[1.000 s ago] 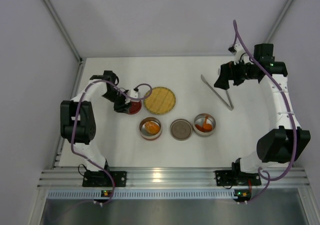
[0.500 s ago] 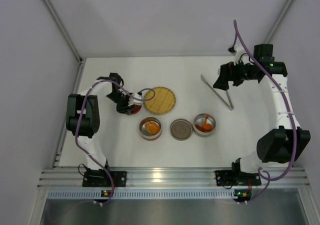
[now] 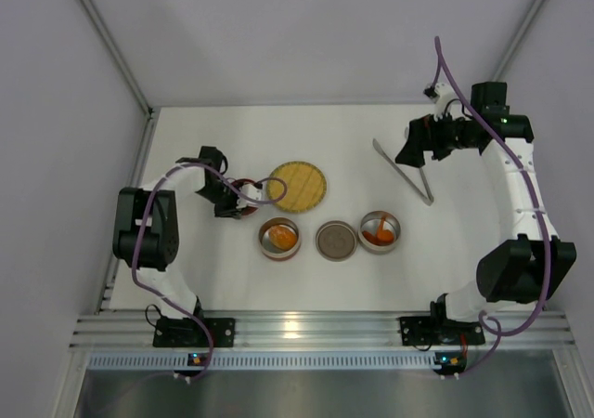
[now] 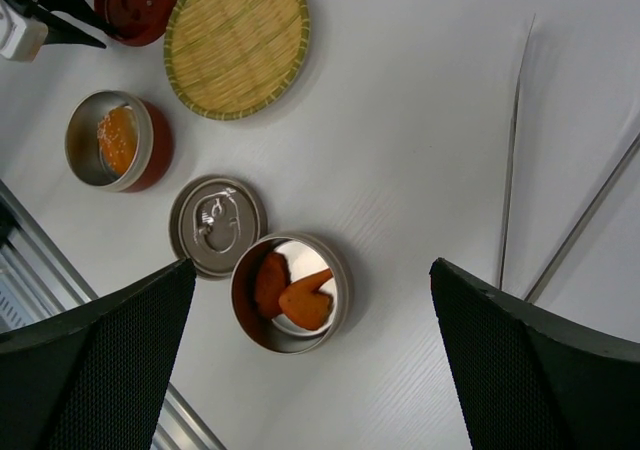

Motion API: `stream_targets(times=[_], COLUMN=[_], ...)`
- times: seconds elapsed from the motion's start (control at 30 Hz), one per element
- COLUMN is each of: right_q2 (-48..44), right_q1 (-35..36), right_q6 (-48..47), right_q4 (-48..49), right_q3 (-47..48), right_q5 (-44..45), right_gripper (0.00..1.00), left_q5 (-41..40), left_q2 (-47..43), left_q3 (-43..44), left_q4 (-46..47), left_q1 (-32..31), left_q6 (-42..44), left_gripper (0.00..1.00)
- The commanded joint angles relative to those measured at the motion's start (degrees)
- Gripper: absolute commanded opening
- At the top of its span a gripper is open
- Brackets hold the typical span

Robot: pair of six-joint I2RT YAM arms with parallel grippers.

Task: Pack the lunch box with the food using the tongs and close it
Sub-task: Pick up the box lid from the center of the board.

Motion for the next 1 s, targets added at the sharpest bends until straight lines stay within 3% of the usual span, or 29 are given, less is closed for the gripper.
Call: stream_targets(times=[0.0,0.33,0.47,0.63,0.77,0.97], right_q2=[-2.3,-2.5,-2.5,-3.9,-5.6,-6.5], right_q1=[0.3,0.4,1.0,5.6,9.0,13.3], right_q6=[0.5,1.3,2.3,5.3,11.7,25.6], right_q4=[-0.3,0.7,1.9,5.7,14.8,37.6], right_q3=[0.4,-1.1,-1.8,-4.4,-9.3,-18.8], right_q5=[-1.8,-2.1,-1.6,-0.7,-4.7,-13.5], right_gripper=[0.99,0.99,0.99,0.99,0.99,0.99], left_q5=[-2.1,-4.0,-5.3,-5.3,1.6,15.0], left_q2=[-1.6,-1.0,-0.9,-7.8,-15.7,-24.6], left_q3=[-5.1,-6.4,-4.3,3.3,12.7,18.9], left_q4=[0.6,2.3,3.0,-3.8,-11.5,-21.2], left_q1=[-0.4,-1.0,-2.0,-1.9,-1.6,-1.7], left_q6=[0.3,-3.2,-10.8,-21.7,-24.1,-26.9], left_gripper=[0.29,0.26,0.01,0.00,0.00,0.00])
